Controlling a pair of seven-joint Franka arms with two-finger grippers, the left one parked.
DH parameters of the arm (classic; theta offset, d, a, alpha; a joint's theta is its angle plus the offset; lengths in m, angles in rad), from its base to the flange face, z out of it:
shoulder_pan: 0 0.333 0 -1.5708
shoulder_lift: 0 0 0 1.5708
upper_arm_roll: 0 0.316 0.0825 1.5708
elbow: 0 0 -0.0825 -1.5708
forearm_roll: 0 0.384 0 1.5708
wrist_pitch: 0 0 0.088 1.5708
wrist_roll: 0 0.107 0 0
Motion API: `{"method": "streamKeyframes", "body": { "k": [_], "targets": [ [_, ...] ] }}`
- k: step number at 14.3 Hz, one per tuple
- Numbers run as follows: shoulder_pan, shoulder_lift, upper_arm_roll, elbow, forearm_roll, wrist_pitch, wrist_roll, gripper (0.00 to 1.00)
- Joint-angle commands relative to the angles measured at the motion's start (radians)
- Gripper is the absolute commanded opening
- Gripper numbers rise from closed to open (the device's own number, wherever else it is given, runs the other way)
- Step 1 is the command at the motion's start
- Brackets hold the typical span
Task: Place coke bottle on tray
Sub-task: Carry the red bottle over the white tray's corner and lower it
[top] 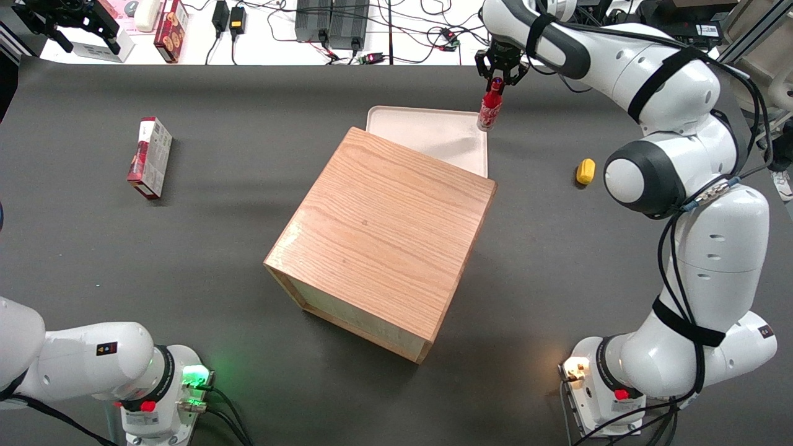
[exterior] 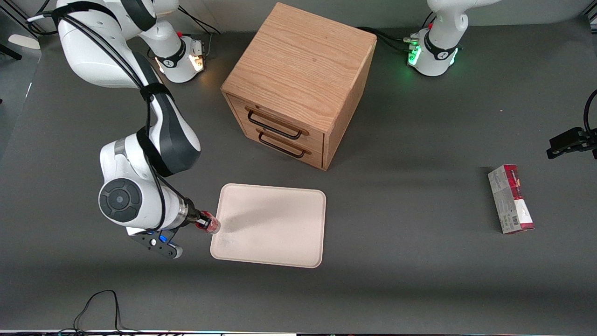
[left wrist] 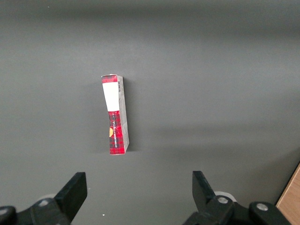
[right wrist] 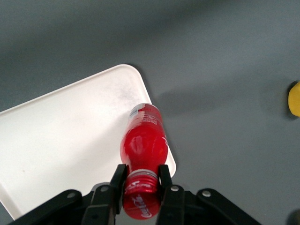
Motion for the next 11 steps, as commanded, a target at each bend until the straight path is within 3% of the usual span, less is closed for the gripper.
{"method": "streamKeyframes", "body": {
  "k": [1, 11],
  "targets": [
    [0.005, 0.024, 0.002, 0.042, -0.015, 0.014, 0.023, 0.0],
    [0.003, 0.086, 0.001, 0.038, -0.027, 0.134, 0.104, 0.0]
  ]
}}
